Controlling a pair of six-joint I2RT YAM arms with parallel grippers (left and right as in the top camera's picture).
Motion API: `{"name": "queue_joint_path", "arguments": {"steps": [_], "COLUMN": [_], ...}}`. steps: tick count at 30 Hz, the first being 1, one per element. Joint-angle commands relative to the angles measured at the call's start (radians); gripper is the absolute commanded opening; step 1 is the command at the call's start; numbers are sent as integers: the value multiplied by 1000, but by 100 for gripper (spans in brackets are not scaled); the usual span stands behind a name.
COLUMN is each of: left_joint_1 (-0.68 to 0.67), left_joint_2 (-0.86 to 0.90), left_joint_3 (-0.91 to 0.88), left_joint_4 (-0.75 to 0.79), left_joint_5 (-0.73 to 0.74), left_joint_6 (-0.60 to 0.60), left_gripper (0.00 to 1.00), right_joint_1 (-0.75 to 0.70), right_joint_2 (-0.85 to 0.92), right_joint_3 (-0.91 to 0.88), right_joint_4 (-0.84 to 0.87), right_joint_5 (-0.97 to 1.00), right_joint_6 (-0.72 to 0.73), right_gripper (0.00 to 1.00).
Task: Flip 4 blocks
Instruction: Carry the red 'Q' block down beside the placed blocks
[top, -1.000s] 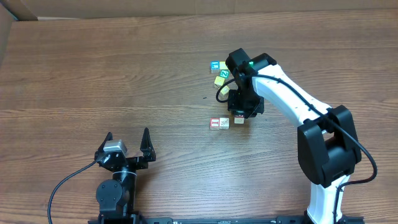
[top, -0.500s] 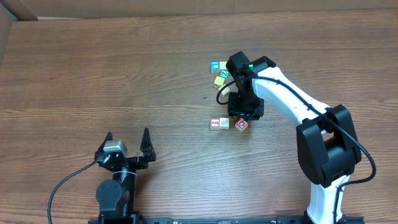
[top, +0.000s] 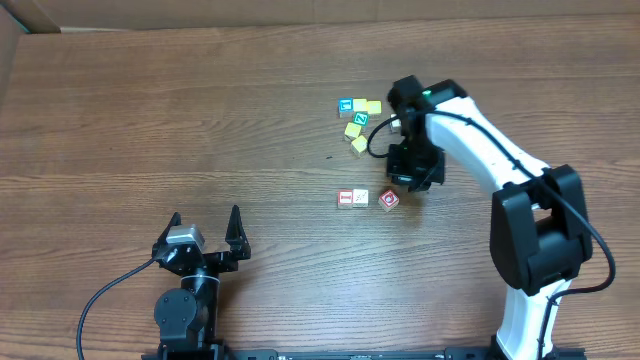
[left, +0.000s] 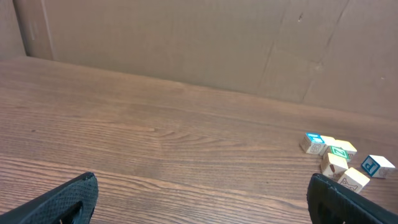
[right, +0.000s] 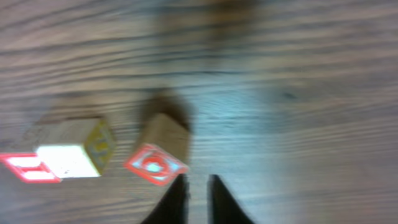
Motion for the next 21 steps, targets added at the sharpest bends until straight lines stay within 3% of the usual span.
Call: {"name": "queue_joint_path", "arguments": {"steps": [1,21], "left_joint_1": [-7,-7], "left_joint_2": [-9,-9], "left_joint_3": [-3,-3], "left_joint_4": [1,1], "left_joint_5": [11,11], "left_joint_6": [19,19], "left_gripper": [100,100], "right_joint_1": [-35,-8], "right_joint_2": [-48,-48], "right_joint_3": [-5,-153], "right_joint_4": [-9,128], "right_joint_5": [-4,-208], "right_joint_6": [-9,-2], "right_gripper": [4,4]}}
